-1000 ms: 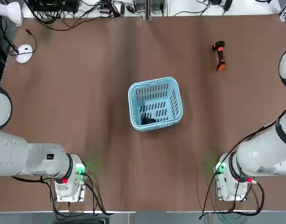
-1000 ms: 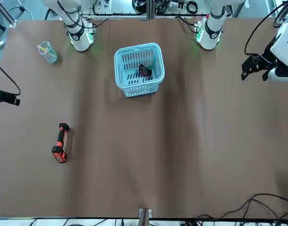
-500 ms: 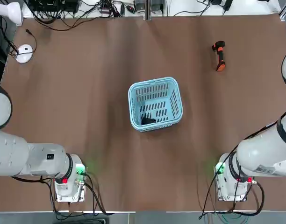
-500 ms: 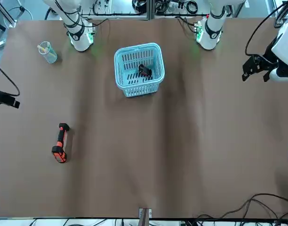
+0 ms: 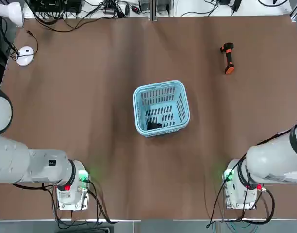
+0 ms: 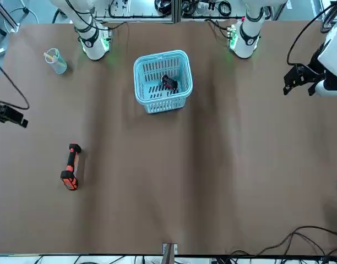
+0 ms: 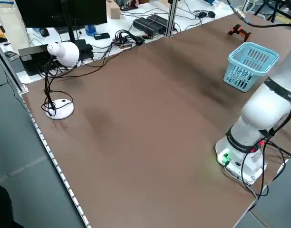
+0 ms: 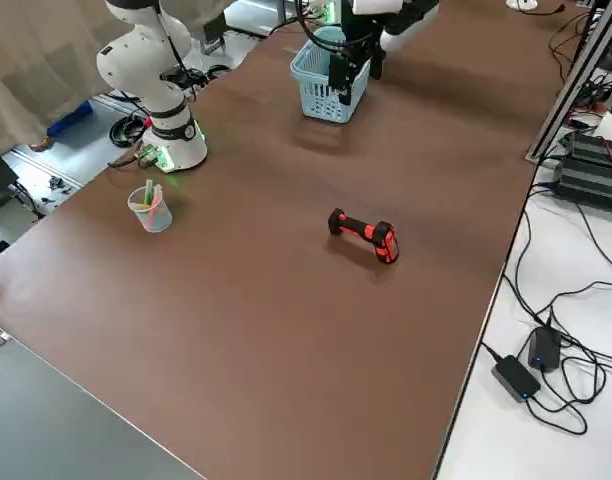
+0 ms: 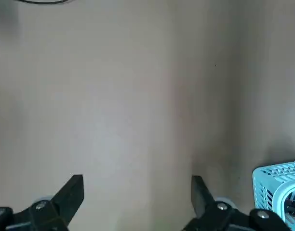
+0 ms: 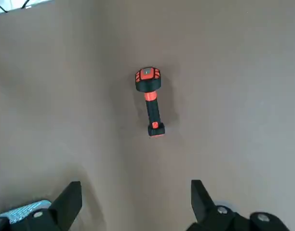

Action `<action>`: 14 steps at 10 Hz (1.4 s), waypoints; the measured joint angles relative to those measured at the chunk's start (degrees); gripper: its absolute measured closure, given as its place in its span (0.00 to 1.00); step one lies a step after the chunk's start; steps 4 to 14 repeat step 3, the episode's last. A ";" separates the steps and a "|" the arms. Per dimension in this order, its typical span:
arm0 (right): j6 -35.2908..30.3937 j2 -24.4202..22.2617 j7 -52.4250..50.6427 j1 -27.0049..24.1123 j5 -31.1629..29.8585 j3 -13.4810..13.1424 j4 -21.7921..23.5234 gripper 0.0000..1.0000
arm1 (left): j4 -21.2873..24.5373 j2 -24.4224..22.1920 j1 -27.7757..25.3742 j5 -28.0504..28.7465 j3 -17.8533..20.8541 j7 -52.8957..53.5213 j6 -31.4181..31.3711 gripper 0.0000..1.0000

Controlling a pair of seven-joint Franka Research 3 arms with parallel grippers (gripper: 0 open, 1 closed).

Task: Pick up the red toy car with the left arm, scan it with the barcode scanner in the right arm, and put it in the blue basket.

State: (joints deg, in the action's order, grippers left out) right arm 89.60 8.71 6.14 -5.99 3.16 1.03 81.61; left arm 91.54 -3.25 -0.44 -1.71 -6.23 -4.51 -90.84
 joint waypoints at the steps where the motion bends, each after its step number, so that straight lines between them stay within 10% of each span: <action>1: 0.12 -0.94 0.00 1.69 0.00 -1.98 1.02 0.00 | 0.00 0.00 0.00 0.00 0.00 0.00 0.00 0.02; 14: 0.11 -1.57 -0.08 3.67 0.00 -4.44 1.62 0.00 | 0.00 0.02 -0.01 0.00 0.00 0.00 0.00 0.02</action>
